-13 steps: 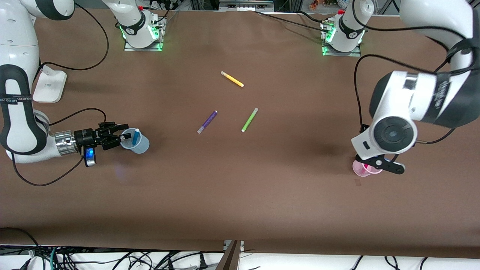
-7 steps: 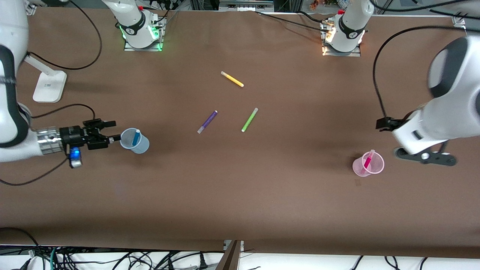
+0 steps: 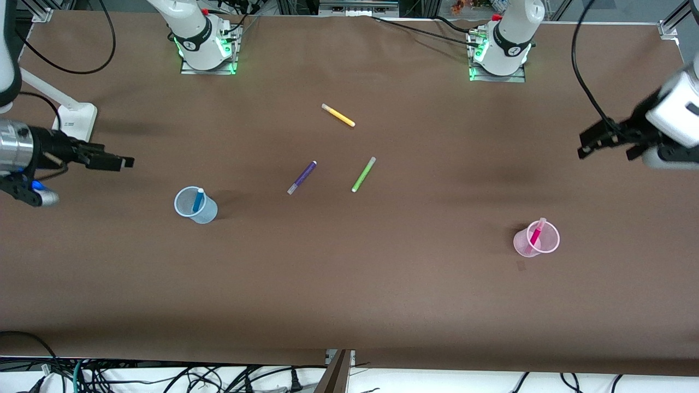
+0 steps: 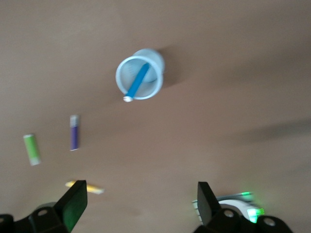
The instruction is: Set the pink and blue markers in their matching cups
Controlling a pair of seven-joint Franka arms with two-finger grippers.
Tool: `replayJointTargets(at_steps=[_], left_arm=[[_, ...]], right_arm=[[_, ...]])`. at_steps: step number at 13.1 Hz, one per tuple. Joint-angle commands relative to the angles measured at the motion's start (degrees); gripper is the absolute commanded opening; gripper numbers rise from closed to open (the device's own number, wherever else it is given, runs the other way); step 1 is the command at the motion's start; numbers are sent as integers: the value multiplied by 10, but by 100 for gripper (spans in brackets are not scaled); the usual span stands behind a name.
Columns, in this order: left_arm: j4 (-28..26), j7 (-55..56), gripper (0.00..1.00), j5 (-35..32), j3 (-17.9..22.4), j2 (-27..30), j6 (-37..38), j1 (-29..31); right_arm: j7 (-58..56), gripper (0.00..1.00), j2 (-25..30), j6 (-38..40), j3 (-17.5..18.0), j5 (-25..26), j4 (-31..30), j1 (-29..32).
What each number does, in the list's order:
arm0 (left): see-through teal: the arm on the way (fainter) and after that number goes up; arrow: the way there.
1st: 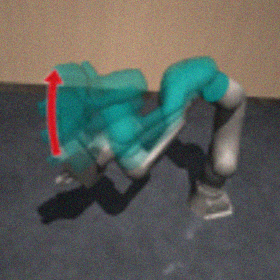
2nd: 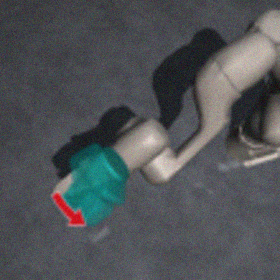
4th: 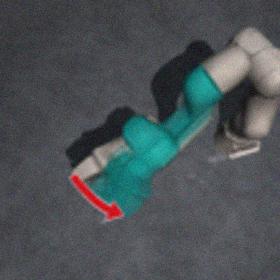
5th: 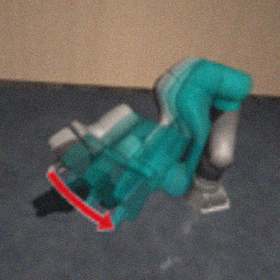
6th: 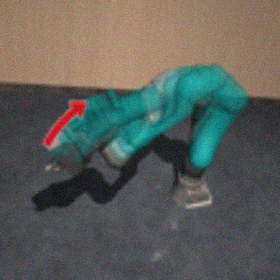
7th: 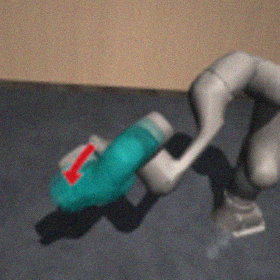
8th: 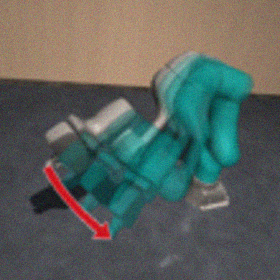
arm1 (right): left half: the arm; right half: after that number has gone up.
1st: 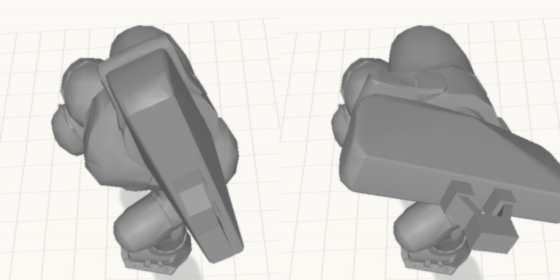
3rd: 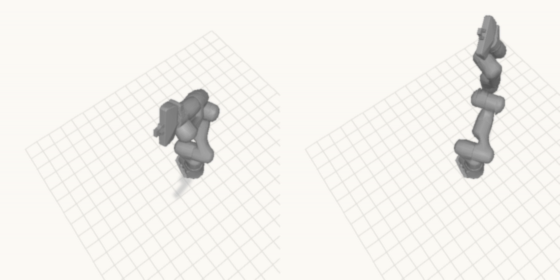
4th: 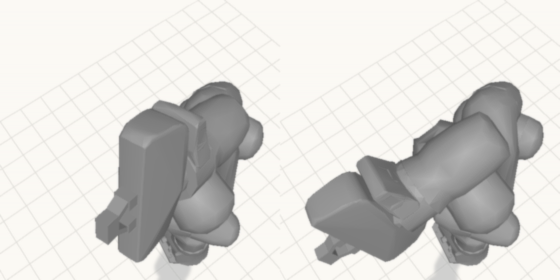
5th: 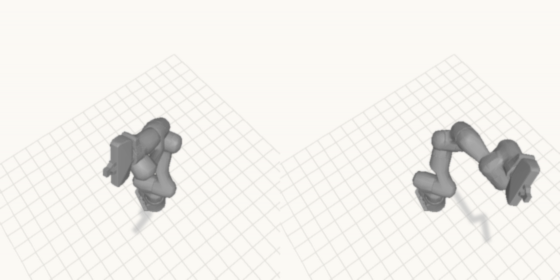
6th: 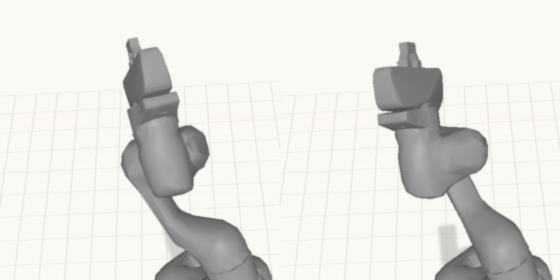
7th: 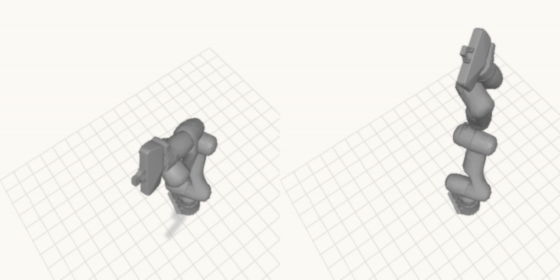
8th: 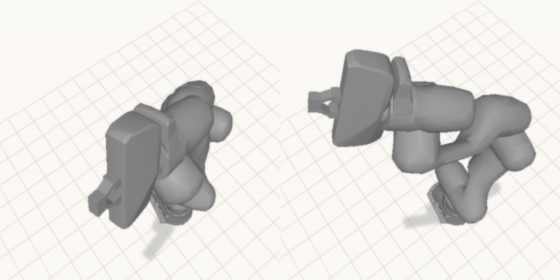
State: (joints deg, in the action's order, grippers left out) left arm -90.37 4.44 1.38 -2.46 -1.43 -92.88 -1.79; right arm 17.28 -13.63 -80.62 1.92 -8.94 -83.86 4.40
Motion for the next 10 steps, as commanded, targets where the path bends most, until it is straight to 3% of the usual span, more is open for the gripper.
replayJointTargets(at_steps=[1, 4, 10], left_arm=[[-39, 3, 100, -26, 10, 14, -20, -6], [-18, 21, 100, -45, 3, -2, -7, -11], [-10, 16, 100, -41, -7, -3, -5, -11]], right_arm=[[-4, 100, 46, -13, 0, 61, -16, -34], [-4, 100, 57, -35, 18, 113, -16, -55], [0, 100, 57, -8, 25, 110, -16, -55]])
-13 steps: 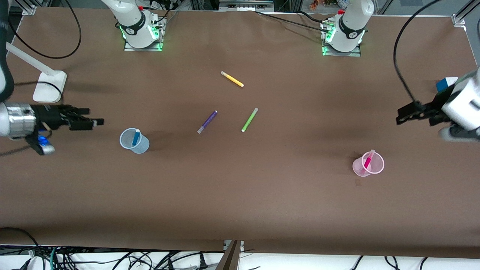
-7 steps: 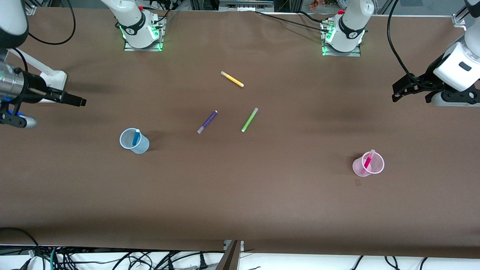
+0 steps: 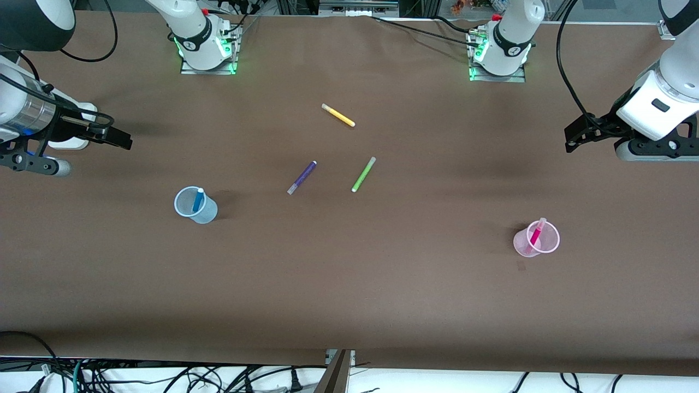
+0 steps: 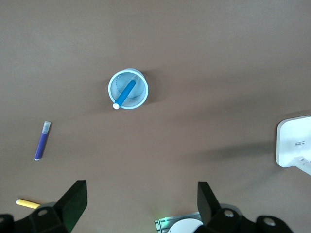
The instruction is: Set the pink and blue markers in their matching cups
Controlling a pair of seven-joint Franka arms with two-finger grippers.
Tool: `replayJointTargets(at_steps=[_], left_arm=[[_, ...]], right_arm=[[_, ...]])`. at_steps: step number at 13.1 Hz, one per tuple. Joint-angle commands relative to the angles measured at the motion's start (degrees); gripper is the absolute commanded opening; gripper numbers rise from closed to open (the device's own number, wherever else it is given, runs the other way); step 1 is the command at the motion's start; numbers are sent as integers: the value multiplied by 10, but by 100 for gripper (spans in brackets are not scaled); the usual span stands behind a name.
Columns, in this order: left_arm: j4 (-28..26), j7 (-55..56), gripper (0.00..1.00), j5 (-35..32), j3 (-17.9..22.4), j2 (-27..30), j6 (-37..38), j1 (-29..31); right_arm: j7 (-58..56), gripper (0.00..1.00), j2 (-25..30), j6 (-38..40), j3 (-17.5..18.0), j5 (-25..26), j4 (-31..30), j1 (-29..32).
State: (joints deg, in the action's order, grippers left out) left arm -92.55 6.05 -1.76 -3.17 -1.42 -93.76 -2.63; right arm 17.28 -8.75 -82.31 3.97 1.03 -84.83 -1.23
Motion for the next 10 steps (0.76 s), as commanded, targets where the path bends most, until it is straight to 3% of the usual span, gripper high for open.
replayJointTargets(at_steps=[1, 6, 10], left_arm=[[13, -1, 100, -9, 0, -4, 3, -3], [15, -1, 100, -10, 0, -2, 6, -3], [15, -2, 100, -10, 0, -2, 12, -3]], right_arm=[[-1, 100, 8, 10, 9, 10, -6, 2], [-7, 100, 39, 12, 11, 8, -31, 1], [-84, 100, 128, -56, 10, 1, -160, 9]])
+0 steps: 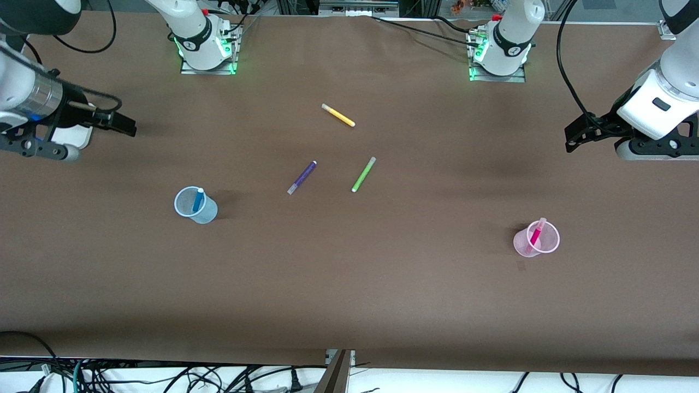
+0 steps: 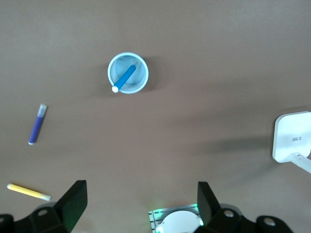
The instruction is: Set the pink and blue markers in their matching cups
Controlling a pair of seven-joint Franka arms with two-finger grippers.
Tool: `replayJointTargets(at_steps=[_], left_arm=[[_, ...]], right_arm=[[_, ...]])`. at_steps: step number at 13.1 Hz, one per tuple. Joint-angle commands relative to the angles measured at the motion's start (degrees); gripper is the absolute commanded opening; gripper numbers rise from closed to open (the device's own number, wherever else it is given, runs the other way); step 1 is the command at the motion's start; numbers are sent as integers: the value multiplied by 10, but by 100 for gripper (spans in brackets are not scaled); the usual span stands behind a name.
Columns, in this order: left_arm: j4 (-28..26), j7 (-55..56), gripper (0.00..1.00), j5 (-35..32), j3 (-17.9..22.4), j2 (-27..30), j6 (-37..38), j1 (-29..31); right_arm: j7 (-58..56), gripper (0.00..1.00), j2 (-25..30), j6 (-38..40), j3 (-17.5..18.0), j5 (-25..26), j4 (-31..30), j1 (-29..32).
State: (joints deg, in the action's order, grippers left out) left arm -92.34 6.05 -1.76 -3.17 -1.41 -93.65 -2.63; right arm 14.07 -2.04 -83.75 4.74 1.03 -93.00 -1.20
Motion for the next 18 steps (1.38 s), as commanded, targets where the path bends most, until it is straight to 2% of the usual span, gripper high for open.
replayJointTargets(at_steps=[1, 7, 13, 18], left_arm=[[14, -1, 100, -10, 0, -3, 11, -3], [14, -1, 100, -10, 0, -3, 12, -3], [14, -1, 100, -9, 0, -3, 12, -3], [14, -1, 100, -10, 0, -3, 12, -3]], right_arm=[[-77, 100, 63, -48, 3, 0, -76, 13], [-75, 100, 65, -50, 2, 1, -50, 9], [-76, 100, 26, -16, 2, 1, -2, 6], [-76, 100, 22, -15, 3, 1, 3, 5]])
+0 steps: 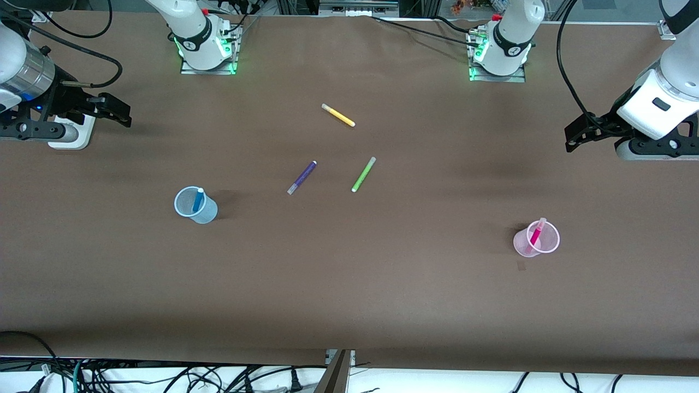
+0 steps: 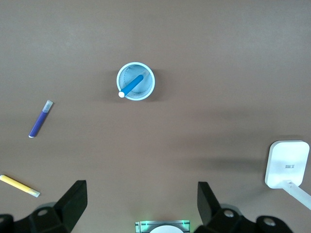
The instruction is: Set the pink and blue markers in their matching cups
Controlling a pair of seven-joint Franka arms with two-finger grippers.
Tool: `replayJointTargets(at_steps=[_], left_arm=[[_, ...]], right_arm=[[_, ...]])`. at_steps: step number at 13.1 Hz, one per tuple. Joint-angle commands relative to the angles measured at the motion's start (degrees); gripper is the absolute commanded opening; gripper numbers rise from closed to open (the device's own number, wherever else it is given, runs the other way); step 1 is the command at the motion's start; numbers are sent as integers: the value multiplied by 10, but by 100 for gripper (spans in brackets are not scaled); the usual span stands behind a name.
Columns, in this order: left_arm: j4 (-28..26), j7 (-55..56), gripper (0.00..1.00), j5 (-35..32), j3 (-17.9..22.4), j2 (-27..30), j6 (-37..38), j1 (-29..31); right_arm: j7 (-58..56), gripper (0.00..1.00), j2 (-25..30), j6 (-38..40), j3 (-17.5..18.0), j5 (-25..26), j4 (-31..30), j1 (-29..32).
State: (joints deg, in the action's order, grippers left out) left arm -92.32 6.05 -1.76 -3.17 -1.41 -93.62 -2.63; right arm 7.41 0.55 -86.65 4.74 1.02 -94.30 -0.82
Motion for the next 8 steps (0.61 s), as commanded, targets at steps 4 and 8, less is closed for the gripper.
replayJointTargets(at_steps=[4, 8], left_arm=[[14, 1, 100, -10, -1, -3, 14, -3], [13, 2, 100, -9, -1, -4, 16, -8]], right_arm=[[-10, 100, -5, 14, 2, 5, 16, 2], [-9, 100, -7, 14, 2, 1, 16, 2]])
